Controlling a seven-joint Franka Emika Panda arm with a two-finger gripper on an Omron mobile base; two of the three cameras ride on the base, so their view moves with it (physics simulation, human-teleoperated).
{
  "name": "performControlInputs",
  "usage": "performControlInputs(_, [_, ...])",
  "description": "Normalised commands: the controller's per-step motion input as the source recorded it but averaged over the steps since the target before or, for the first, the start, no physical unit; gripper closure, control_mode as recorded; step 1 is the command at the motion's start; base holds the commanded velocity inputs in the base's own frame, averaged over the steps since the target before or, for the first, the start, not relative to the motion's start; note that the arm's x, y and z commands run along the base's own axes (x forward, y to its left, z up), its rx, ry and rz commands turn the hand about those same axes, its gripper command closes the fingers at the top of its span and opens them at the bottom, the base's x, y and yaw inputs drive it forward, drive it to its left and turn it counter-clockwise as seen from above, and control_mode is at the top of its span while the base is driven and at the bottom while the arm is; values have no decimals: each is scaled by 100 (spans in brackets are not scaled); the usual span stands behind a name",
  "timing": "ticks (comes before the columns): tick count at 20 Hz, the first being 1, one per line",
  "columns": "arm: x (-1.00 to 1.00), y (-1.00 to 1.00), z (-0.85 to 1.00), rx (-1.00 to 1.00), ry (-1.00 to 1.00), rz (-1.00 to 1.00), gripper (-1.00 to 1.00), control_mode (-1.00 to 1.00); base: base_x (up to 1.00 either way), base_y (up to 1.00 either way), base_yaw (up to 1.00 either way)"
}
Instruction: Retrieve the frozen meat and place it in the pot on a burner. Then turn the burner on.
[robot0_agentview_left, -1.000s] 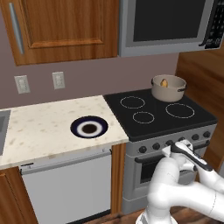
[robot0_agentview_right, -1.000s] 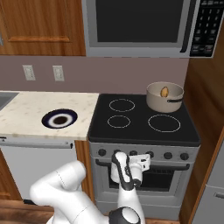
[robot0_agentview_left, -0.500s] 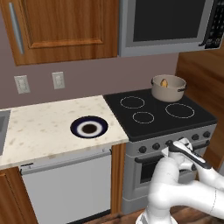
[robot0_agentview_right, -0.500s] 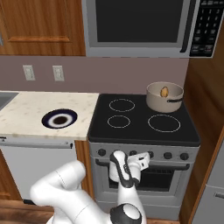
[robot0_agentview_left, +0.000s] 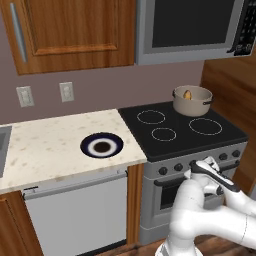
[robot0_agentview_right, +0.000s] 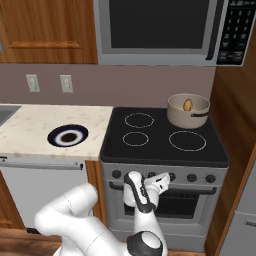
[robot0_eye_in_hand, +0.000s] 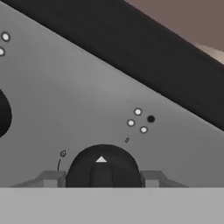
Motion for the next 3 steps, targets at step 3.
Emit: performControlInputs(3, [0, 0, -13, -10, 0, 0, 100, -100, 0, 0, 0])
